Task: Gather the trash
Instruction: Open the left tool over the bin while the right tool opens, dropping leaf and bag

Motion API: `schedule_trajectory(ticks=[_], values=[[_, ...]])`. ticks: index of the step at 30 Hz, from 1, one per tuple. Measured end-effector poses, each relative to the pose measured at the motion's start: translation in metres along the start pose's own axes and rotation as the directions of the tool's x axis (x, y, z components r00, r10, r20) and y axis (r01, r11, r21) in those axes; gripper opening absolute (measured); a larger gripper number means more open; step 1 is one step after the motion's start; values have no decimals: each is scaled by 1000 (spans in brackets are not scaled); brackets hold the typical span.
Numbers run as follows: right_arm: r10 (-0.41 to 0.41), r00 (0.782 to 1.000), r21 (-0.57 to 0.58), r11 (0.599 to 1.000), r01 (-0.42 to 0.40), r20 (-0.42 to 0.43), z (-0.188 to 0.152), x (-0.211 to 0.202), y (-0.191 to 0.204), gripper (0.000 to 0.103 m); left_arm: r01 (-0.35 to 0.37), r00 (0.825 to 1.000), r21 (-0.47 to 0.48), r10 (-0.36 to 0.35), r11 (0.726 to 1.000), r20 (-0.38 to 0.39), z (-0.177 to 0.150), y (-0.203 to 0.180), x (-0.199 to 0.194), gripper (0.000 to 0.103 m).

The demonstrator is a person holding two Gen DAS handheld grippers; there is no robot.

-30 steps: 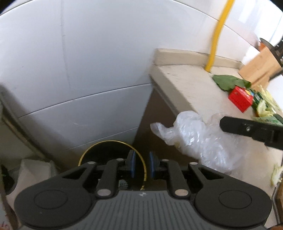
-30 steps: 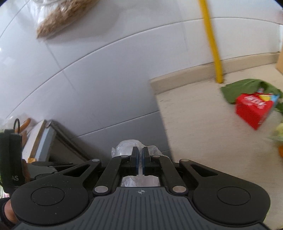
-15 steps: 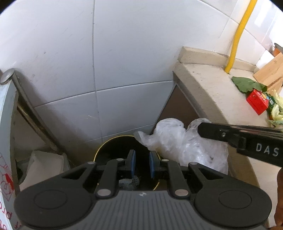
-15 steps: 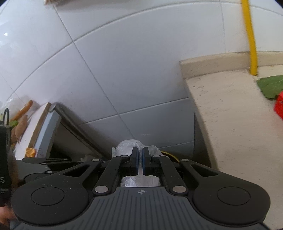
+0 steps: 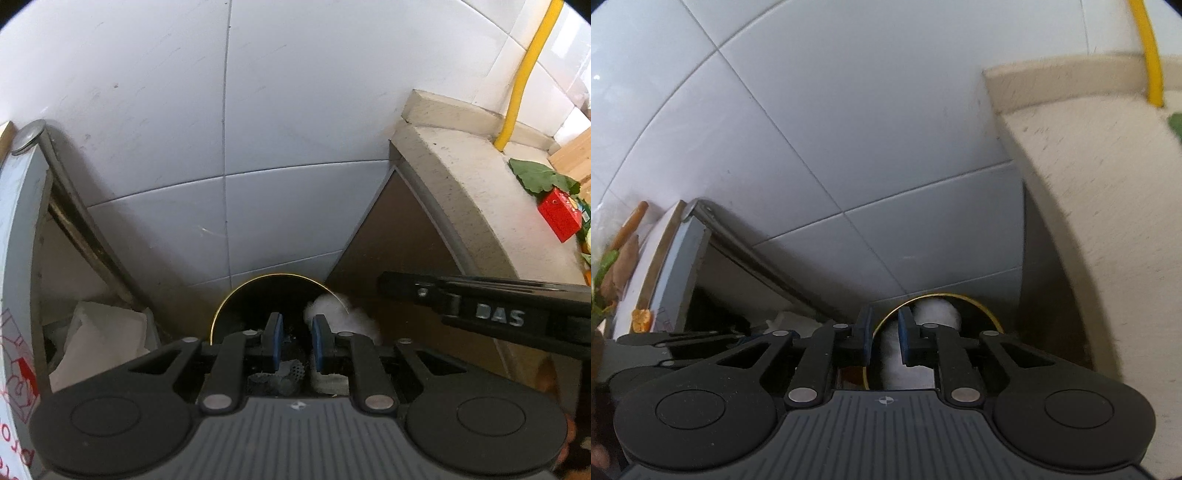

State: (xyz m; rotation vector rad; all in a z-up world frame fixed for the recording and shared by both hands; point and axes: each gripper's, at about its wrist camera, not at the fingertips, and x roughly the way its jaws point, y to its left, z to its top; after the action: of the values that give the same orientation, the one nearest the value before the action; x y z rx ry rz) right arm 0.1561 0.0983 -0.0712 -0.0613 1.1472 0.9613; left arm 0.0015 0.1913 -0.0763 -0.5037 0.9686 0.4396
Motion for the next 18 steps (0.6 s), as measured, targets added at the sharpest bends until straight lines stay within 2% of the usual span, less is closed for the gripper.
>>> schedule_trajectory(ticks=[3,8,11,14,18], values=[[-15,1000,9,1000,15,-2,-1,4,0,22,-3,1000,1,3,1000,3,-1,2,-2,14],[-26,999,-12,1000,27,30,-1,-14,6,22,18,1000,2,-18,1000,6,2,0,-6,14],[-48,997,-11,999,49,58,-2,-30,6,24,36,999,33,-36,999,22,6,-10,-12,14],[-68,994,5,998,68,91,-5,-51,1,30,52,998,66,-55,996,43,10,-22,-20,18],[-97,986,17,995,96,137,-6,-74,-4,31,74,995,113,-80,991,58,16,-39,-24,20]])
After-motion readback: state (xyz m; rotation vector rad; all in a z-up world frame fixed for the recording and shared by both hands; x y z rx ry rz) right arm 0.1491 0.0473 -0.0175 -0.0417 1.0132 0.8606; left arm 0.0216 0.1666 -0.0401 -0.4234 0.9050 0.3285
